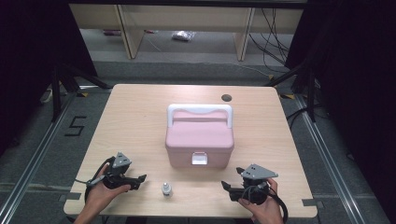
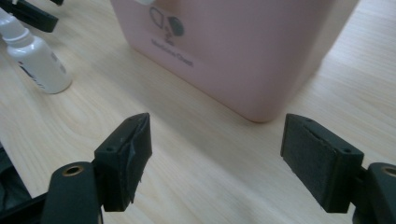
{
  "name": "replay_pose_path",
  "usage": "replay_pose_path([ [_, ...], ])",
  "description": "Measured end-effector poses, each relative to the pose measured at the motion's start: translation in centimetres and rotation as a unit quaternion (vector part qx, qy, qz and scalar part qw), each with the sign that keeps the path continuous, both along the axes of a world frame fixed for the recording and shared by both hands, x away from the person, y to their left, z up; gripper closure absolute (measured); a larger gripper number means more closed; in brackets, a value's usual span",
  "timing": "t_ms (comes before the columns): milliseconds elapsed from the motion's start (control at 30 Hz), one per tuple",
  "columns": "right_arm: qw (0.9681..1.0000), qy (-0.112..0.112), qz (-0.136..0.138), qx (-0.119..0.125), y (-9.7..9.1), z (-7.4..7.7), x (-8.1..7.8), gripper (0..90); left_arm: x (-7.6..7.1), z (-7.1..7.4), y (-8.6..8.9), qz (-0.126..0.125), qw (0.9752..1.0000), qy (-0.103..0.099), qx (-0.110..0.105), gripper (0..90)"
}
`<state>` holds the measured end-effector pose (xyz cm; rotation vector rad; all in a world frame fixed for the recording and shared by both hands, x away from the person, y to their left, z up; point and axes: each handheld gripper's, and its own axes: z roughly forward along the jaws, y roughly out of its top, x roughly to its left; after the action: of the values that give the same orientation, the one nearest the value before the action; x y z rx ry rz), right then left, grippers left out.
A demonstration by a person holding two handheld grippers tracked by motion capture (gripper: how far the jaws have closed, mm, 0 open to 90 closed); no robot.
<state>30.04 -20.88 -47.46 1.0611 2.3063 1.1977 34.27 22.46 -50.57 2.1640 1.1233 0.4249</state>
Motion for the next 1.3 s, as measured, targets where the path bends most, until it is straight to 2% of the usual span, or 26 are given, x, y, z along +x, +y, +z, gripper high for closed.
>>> replay_pose_path([
  [33,1.0000,0.005,-0.003,0.003,0.3,0.1,-0.1,26.0,0.0,-0.1,-0.1,0.002,1.0000,-0.002,-0.005,16.7],
  [100,1.0000,0.002,0.007,0.003,1.0,0.1,-0.1,26.7,0.0,0.0,0.0,-0.005,1.0000,0.001,0.003,16.8],
  [167,0.9998,-0.004,0.017,0.005,1.8,0.2,0.0,27.4,0.0,0.0,0.0,-0.005,1.0000,0.001,0.003,16.9],
  [200,0.9997,-0.005,0.024,0.008,2.2,0.1,0.0,27.9,0.0,0.0,-0.2,0.005,0.9999,-0.004,-0.010,16.8],
  [300,0.9990,0.002,0.043,0.008,3.6,0.0,-0.2,28.1,0.0,0.0,0.0,-0.003,1.0000,0.001,0.002,16.9],
  [367,0.9976,0.001,0.069,0.004,4.5,-0.2,-0.1,28.1,0.0,0.0,0.0,-0.003,1.0000,0.004,0.002,16.8],
  [400,0.9968,0.004,0.080,0.001,5.1,-0.4,-0.1,28.1,0.0,-0.1,-0.2,0.003,1.0000,-0.001,-0.008,16.9],
  [433,0.9968,0.004,0.080,0.001,5.1,-0.4,-0.1,28.1,0.0,-0.1,-0.2,0.003,1.0000,-0.001,-0.008,16.9],
  [467,0.9963,0.004,0.086,-0.004,5.6,-0.5,-0.2,28.1,0.0,0.0,0.0,-0.006,1.0000,0.002,0.004,16.9],
  [567,0.9930,0.004,0.118,-0.012,7.5,-0.8,-0.2,28.7,0.0,-0.1,-0.1,0.003,1.0000,-0.001,-0.005,17.0],
  [633,0.9925,0.002,0.121,-0.011,8.0,-0.8,-0.2,29.0,0.0,0.0,-0.1,0.003,1.0000,-0.003,-0.006,17.0],
  [667,0.9909,0.007,0.134,-0.011,8.8,-0.8,-0.2,29.6,0.0,-0.1,-0.1,0.004,1.0000,-0.003,-0.008,17.0],
  [700,0.9907,0.009,0.136,-0.010,9.2,-0.8,-0.3,30.2,0.0,0.0,0.1,-0.002,1.0000,0.000,0.003,17.1],
  [767,0.9903,0.006,0.138,-0.011,9.6,-0.9,-0.3,31.0,0.0,0.0,0.1,-0.001,1.0000,0.000,0.001,17.0],
  [800,0.9882,0.004,0.152,-0.015,10.2,-1.0,-0.1,31.3,0.0,-0.1,-0.2,0.004,0.9999,-0.003,-0.010,17.1],
  [867,0.9880,0.008,0.153,-0.016,10.8,-1.1,-0.1,31.7,0.0,-0.1,-0.1,-0.001,1.0000,-0.001,-0.005,17.0],
  [900,0.9864,0.000,0.163,-0.017,11.0,-1.2,0.1,31.7,0.0,0.0,0.0,-0.004,1.0000,0.002,0.000,17.0],
  [933,0.9865,0.004,0.163,-0.016,11.1,-1.1,0.1,31.6,0.0,0.0,-0.1,0.003,0.9999,-0.003,-0.010,17.0],
  [967,0.9862,0.004,0.165,-0.015,11.1,-1.1,0.2,31.7,0.0,0.1,0.0,-0.004,1.0000,-0.001,-0.001,17.0],
  [1033,0.9866,0.006,0.163,-0.012,11.2,-1.1,0.3,32.0,0.0,0.1,0.1,-0.007,1.0000,0.000,0.002,17.0],
  [1067,0.9860,0.001,0.166,-0.013,11.3,-1.1,0.4,32.3,0.0,-0.1,-0.1,0.002,0.9999,-0.003,-0.010,17.0],
  [1233,0.9858,0.002,0.167,-0.011,11.7,-1.1,0.4,33.2,0.0,0.0,0.0,-0.004,1.0000,-0.001,-0.004,17.1],
  [1300,0.9852,-0.001,0.171,-0.015,12.2,-1.1,0.4,33.8,0.0,0.0,-0.1,0.004,0.9999,-0.004,-0.009,17.0],
])
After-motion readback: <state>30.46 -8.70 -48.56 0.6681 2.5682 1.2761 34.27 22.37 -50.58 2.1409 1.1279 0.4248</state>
